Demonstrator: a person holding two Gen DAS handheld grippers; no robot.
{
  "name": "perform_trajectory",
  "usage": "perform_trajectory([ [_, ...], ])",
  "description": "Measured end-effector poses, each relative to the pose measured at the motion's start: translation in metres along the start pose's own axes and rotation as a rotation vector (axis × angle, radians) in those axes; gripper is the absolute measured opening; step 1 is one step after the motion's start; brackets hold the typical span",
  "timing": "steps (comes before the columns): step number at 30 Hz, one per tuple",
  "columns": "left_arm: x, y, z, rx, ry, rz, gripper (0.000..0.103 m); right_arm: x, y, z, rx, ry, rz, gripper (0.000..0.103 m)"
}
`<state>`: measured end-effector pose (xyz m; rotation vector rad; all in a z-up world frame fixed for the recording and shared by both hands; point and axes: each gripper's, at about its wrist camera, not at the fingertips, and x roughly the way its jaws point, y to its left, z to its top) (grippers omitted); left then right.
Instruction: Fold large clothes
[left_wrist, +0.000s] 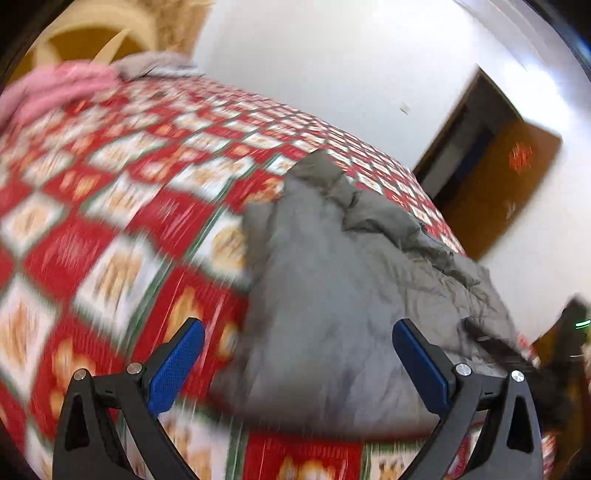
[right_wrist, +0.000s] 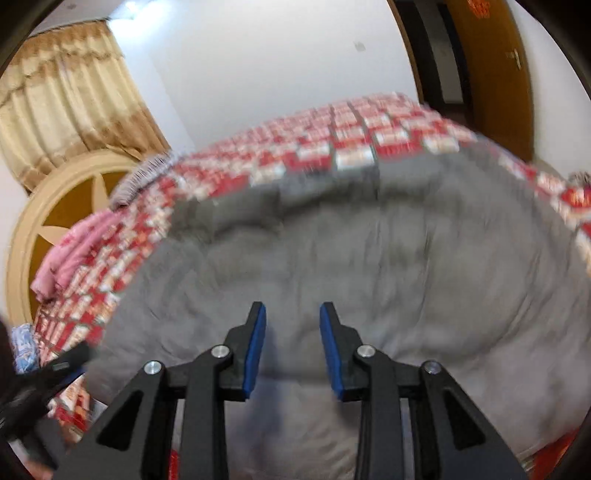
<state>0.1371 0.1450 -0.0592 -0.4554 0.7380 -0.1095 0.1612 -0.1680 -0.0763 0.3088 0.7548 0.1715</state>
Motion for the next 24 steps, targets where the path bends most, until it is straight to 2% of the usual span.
perform_trajectory([
  [3,-0.001,0.008,-0.021,-0.063,0.015,0.003,0.101,0.019,-0.001,-0.011,-0.028,-0.007,-0.05,0.032],
  [6,0.008,0.008,-0.032,-0.105,0.047,-0.044,0.101,0.024,0.006,-0.02,-0.102,-0.023,-0.095,0.032],
  [8,0.023,0.003,-0.032,-0.121,0.082,-0.061,0.101,0.024,0.006,-0.019,-0.102,-0.018,-0.102,0.032],
  [14,0.061,-0.012,-0.009,-0.177,0.048,-0.092,0.101,0.028,0.01,-0.018,-0.112,-0.023,-0.117,0.032],
  [18,0.083,-0.022,0.003,-0.195,-0.005,-0.088,0.101,0.031,0.003,-0.018,-0.08,-0.002,-0.084,0.032],
  [20,0.09,-0.028,0.009,-0.205,-0.017,-0.139,0.101,0.031,-0.001,-0.018,-0.056,0.01,-0.065,0.032],
  [21,0.091,-0.028,0.011,-0.21,-0.014,-0.168,0.095,0.031,-0.003,-0.017,-0.038,0.015,-0.057,0.032],
  [22,0.092,-0.032,0.015,-0.208,-0.006,-0.194,0.076,0.03,-0.005,-0.017,-0.023,0.019,-0.052,0.032],
  [23,0.09,-0.036,0.017,-0.187,-0.004,-0.195,0.066,0.029,-0.006,-0.017,0.001,0.026,-0.049,0.033],
  [24,0.087,-0.041,0.022,-0.14,-0.003,-0.185,0.05,0.029,-0.006,-0.018,0.025,0.034,-0.047,0.032],
])
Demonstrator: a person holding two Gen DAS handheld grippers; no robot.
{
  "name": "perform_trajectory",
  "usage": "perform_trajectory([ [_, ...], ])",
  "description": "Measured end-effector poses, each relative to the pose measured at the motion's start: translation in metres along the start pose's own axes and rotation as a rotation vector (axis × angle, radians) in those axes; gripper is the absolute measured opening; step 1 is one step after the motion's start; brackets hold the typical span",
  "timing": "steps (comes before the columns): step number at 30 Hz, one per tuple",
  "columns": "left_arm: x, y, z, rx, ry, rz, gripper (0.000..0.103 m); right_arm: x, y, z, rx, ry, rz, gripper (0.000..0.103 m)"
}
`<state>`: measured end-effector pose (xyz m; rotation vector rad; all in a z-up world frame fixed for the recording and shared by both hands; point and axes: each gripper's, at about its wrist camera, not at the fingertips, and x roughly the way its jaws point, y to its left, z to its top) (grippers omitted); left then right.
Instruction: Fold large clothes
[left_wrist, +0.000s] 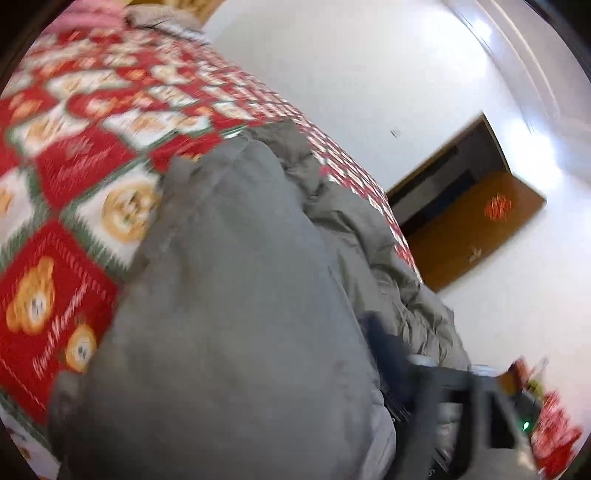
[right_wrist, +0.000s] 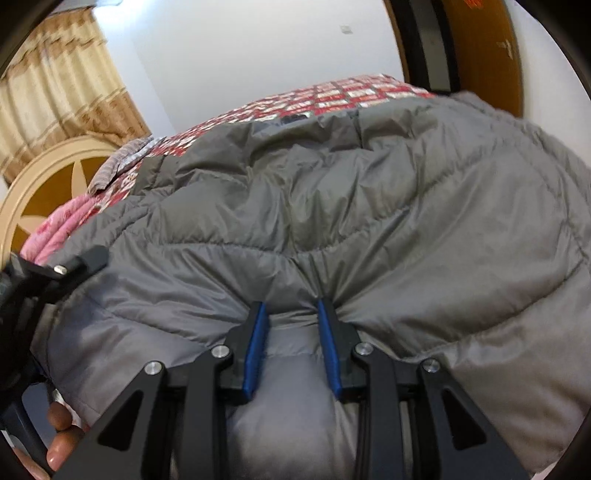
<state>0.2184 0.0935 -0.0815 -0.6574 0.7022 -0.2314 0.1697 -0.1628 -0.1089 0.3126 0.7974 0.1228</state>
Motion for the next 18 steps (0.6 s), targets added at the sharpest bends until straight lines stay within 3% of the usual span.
perform_trajectory([
  [1,-0.003,-0.003,0.003,0.029,0.003,0.002,0.041,-0.001,0.0,-0.001,0.029,0.008,0.006,0.033],
  [3,-0.013,-0.004,0.009,0.059,0.008,-0.028,0.033,-0.005,-0.003,-0.005,0.137,0.031,0.063,0.033],
  [9,-0.075,-0.005,0.033,0.155,-0.067,-0.07,0.031,0.001,0.036,-0.036,0.295,0.143,0.348,0.033],
  [14,-0.112,-0.043,0.032,0.414,-0.118,0.033,0.031,0.02,0.084,-0.053,0.347,0.278,0.594,0.032],
  [18,-0.116,-0.077,0.012,0.63,-0.167,0.108,0.031,0.0,0.087,-0.043,0.28,0.292,0.607,0.035],
])
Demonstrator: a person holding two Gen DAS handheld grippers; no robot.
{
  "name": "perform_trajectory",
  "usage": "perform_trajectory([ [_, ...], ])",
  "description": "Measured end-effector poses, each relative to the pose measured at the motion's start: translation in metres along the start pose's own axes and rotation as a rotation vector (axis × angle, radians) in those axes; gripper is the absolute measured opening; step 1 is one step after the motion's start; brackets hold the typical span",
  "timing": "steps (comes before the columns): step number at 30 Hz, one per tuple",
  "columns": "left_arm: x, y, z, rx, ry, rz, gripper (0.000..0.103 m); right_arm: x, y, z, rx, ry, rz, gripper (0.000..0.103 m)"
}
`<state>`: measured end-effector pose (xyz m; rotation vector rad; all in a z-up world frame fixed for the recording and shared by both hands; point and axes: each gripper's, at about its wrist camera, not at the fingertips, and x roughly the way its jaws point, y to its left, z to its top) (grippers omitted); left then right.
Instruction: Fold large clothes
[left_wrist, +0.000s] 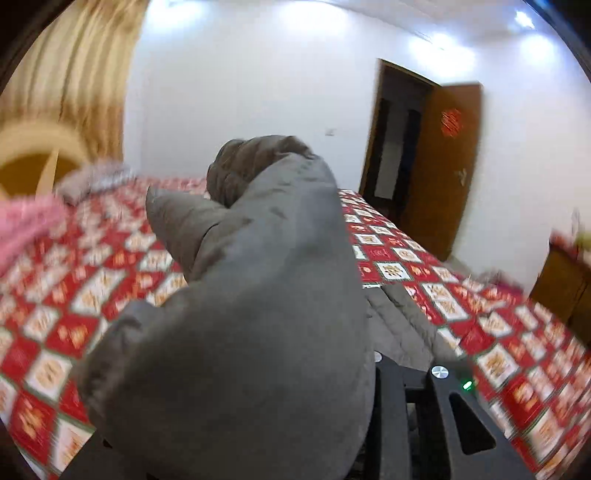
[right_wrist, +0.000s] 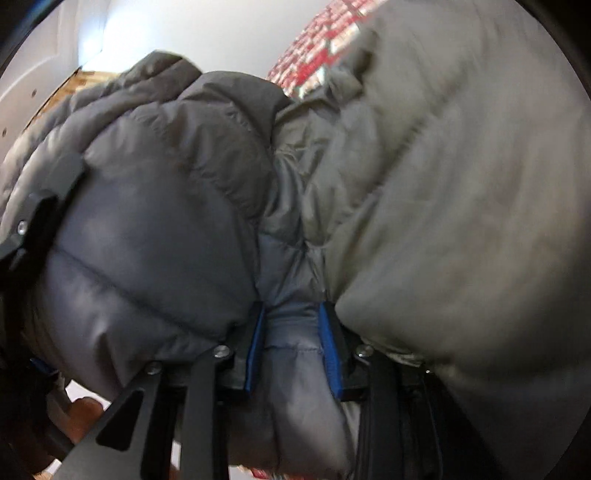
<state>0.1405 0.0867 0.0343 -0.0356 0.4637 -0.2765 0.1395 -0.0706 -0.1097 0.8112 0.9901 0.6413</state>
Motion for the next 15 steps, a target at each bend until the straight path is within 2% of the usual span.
perform_trajectory([
  [4,0.006,-0.044,-0.004,0.155,-0.013,-0.004,0.031,-0.085,0.009,0.001,-0.129,-0.167,-0.042,0.04],
  [6,0.014,-0.075,-0.012,0.25,-0.008,-0.026,0.031,-0.137,-0.004,0.001,-0.133,-0.271,-0.103,0.047],
  [9,0.027,-0.118,-0.03,0.382,0.005,-0.064,0.031,-0.198,-0.036,0.0,-0.095,-0.391,-0.209,0.047],
  [12,0.044,-0.159,-0.06,0.527,0.05,-0.083,0.031,-0.236,-0.068,-0.005,-0.032,-0.455,-0.285,0.047],
  [15,0.067,-0.185,-0.094,0.678,0.084,-0.031,0.032,-0.256,-0.088,-0.015,0.008,-0.48,-0.323,0.047],
])
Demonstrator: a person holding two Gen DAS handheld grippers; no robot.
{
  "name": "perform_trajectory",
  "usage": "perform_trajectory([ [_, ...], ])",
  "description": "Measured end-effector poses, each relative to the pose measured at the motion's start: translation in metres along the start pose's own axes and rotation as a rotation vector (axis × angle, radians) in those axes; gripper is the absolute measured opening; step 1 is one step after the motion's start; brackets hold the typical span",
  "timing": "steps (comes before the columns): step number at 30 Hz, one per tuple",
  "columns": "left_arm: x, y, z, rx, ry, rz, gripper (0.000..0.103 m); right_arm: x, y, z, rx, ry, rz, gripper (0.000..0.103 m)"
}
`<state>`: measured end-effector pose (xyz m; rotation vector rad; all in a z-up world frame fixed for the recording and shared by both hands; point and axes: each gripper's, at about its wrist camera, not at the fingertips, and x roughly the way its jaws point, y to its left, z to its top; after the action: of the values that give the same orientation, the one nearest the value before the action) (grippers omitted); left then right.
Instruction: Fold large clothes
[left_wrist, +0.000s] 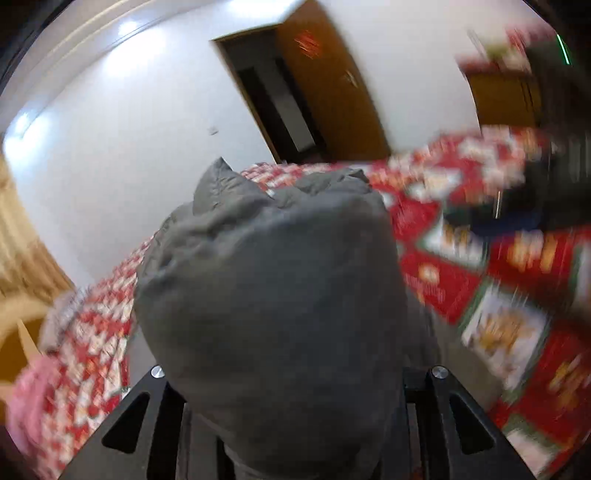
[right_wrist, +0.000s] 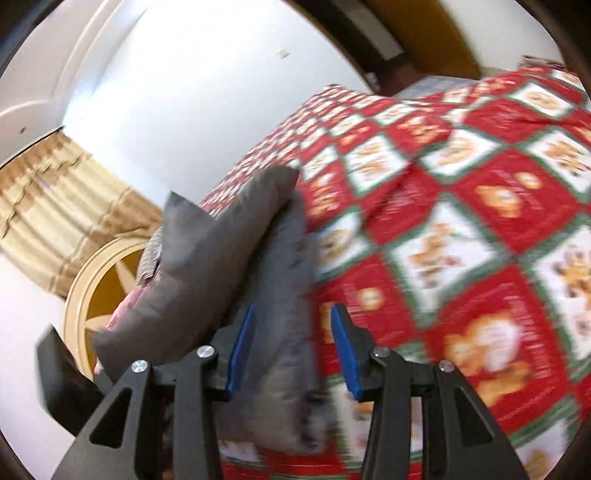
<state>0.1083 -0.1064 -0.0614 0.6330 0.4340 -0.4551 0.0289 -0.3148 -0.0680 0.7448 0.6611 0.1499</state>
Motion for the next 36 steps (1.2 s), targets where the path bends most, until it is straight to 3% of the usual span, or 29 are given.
perform_trajectory([
  [2,0.011,-0.016,-0.007,0.057,0.011,0.026,0.033,-0.002,-0.004,0.004,0.002,-0.004,-0.009,0.051],
  [5,0.02,-0.029,-0.014,0.089,0.015,0.034,0.033,-0.001,0.0,0.019,-0.01,-0.001,0.022,0.079],
  [6,0.021,-0.031,-0.015,0.099,0.014,0.034,0.033,0.0,0.009,0.026,-0.032,-0.005,0.046,0.083],
  [10,0.022,-0.037,-0.019,0.129,-0.001,0.016,0.033,0.025,0.052,0.057,-0.199,0.046,0.079,0.094],
  [14,0.021,-0.039,-0.022,0.136,-0.016,0.006,0.033,0.086,0.076,0.075,-0.306,0.19,0.032,0.098],
  [15,0.021,-0.039,-0.024,0.131,-0.02,0.001,0.033,0.095,0.079,0.075,-0.329,0.229,0.039,0.092],
  [16,0.02,-0.038,-0.024,0.126,-0.022,-0.005,0.034,0.106,0.082,0.075,-0.369,0.262,0.044,0.078],
  [17,0.019,-0.039,-0.023,0.121,-0.027,-0.015,0.035,0.117,0.086,0.074,-0.425,0.286,0.01,0.04],
  [18,0.015,-0.038,-0.023,0.116,-0.035,-0.034,0.039,0.123,0.086,0.074,-0.442,0.303,-0.017,0.026],
  [19,0.01,-0.034,-0.026,0.107,-0.043,-0.063,0.044,0.131,0.081,0.073,-0.427,0.326,-0.042,0.026],
  [23,-0.03,-0.011,-0.038,0.069,-0.074,-0.248,0.062,0.133,0.05,0.071,-0.292,0.325,-0.004,0.024],
  [25,-0.06,0.006,-0.05,0.055,-0.106,-0.334,0.081,0.136,0.04,0.071,-0.24,0.318,0.015,0.025],
  [29,-0.104,0.062,-0.07,-0.066,-0.125,-0.459,0.086,0.132,0.014,0.062,-0.072,0.302,0.084,0.025],
  [31,-0.098,0.098,-0.062,-0.179,-0.106,-0.448,0.087,0.131,0.0,0.054,0.029,0.285,0.129,0.024],
  [33,-0.073,0.14,-0.046,-0.328,-0.084,-0.373,0.087,0.13,-0.01,0.041,0.123,0.26,0.162,0.024],
  [36,-0.019,0.199,-0.024,-0.596,-0.005,-0.312,0.088,0.125,-0.006,0.028,0.145,0.232,0.152,0.024],
])
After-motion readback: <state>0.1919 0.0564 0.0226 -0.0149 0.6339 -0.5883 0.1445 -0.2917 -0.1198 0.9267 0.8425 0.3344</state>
